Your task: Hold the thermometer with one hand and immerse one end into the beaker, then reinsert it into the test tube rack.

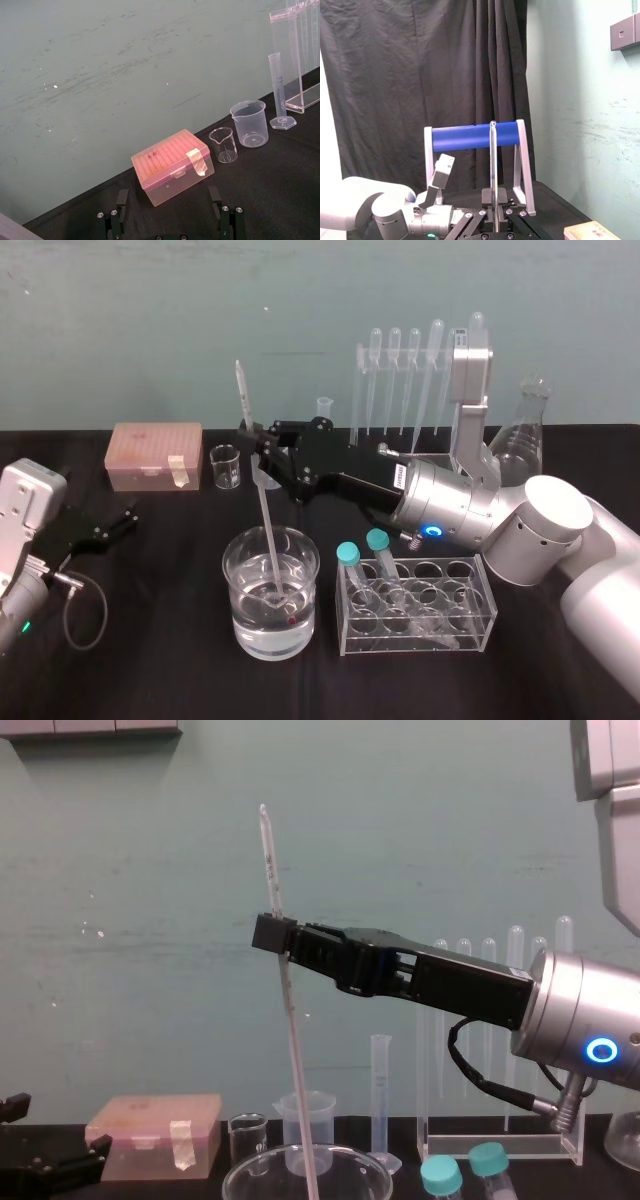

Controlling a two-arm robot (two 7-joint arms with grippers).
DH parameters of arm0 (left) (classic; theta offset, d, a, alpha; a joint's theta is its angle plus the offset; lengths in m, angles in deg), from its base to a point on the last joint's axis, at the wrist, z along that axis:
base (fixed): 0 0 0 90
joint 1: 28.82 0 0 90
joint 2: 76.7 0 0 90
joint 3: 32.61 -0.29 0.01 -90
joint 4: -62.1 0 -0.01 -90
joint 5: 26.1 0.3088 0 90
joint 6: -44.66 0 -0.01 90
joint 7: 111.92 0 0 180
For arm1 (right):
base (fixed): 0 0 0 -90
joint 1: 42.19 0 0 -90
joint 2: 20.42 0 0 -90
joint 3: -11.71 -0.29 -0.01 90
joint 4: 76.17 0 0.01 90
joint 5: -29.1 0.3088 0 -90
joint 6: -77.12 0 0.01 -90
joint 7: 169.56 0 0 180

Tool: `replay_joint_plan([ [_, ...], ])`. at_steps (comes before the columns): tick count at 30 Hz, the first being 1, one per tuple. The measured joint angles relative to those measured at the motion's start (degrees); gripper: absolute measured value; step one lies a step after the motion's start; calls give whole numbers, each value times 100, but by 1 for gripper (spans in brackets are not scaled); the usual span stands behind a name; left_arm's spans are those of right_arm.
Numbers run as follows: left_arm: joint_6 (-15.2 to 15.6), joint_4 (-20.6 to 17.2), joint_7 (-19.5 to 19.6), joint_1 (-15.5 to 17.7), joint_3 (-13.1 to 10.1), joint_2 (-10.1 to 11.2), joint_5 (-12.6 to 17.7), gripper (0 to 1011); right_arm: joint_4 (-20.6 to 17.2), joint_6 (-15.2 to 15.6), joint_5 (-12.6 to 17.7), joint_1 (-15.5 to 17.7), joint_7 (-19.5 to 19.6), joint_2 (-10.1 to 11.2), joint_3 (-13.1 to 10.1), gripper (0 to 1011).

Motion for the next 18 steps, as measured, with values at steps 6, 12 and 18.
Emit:
replay_joint_plan([
  [6,0,0,0,0,0,0,0,1008,10,5,10,-3,-19,-2,0,57],
  [12,0,0,0,0,0,0,0,1008,8,10,15,1,-19,-5,5,57],
  [18,0,0,0,0,0,0,0,1008,4,13,18,7,-16,-6,8,57],
])
